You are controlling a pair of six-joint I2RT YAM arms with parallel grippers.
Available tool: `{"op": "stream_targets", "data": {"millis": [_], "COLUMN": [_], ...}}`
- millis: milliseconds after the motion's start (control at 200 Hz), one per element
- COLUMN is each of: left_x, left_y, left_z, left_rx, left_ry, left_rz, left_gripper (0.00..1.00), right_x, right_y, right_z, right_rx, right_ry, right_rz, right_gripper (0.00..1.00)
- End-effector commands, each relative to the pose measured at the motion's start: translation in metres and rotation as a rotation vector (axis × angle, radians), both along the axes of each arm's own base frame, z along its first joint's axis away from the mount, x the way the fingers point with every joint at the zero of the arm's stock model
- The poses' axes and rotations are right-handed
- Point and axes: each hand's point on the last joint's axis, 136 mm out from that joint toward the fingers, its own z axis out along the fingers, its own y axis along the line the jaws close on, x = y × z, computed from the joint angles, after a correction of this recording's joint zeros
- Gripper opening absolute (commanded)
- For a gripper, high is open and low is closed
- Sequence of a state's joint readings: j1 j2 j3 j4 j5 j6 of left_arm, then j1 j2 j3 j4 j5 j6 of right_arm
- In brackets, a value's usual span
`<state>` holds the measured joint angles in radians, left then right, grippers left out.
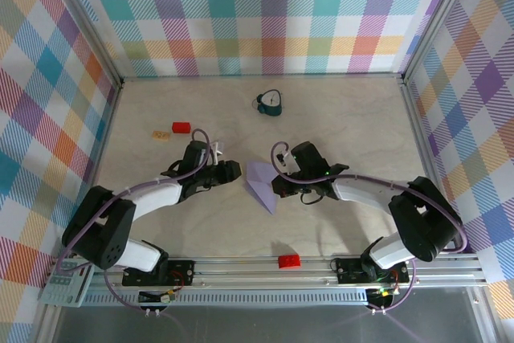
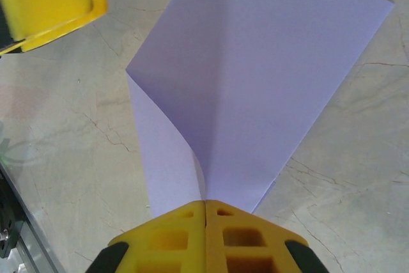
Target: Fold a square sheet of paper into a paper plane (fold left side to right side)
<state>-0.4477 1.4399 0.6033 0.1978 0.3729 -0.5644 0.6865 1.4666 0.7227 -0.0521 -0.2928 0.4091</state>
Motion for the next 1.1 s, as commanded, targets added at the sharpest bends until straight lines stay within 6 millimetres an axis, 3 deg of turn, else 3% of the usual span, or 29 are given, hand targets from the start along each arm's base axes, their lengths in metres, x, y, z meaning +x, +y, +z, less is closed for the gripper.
{"op": "stream_targets", "data": {"millis": [0,375,510,685,935,1095], "left_x": [0.011,0.021,0.024,0.022,0.005,0.001], "left_y": [-0.020,-0.048,-0.056,-0.052,-0.045,-0.042], "left_z": [0.017,-0.005,-0.006,-0.004,0.000,0.002], "left_rx": [-0.090,-0.139,-0.150,-0.151,-0.131,-0.132], "left_ry": [-0.011,0.080,0.091,0.105,0.142,0.149], "left_rz": [-0.062,-0.172,-0.194,-0.155,-0.048,0.035], "left_gripper": [0.40,0.37,0.27,0.08,0.04,0.04], "right_x": [-0.001,-0.002,-0.003,0.000,-0.008,-0.027], "right_y": [-0.006,-0.007,-0.009,-0.022,-0.044,-0.039], "right_z": [0.002,0.005,0.002,0.000,0.023,0.030], "right_rx": [-0.002,0.011,0.004,-0.057,-0.149,-0.221], "right_ry": [-0.018,-0.015,-0.010,-0.003,-0.026,-0.098], "right_rz": [-0.004,-0.013,-0.017,-0.064,-0.129,-0.144], "right_gripper": [0.01,0.01,0.02,0.15,0.30,0.36]}}
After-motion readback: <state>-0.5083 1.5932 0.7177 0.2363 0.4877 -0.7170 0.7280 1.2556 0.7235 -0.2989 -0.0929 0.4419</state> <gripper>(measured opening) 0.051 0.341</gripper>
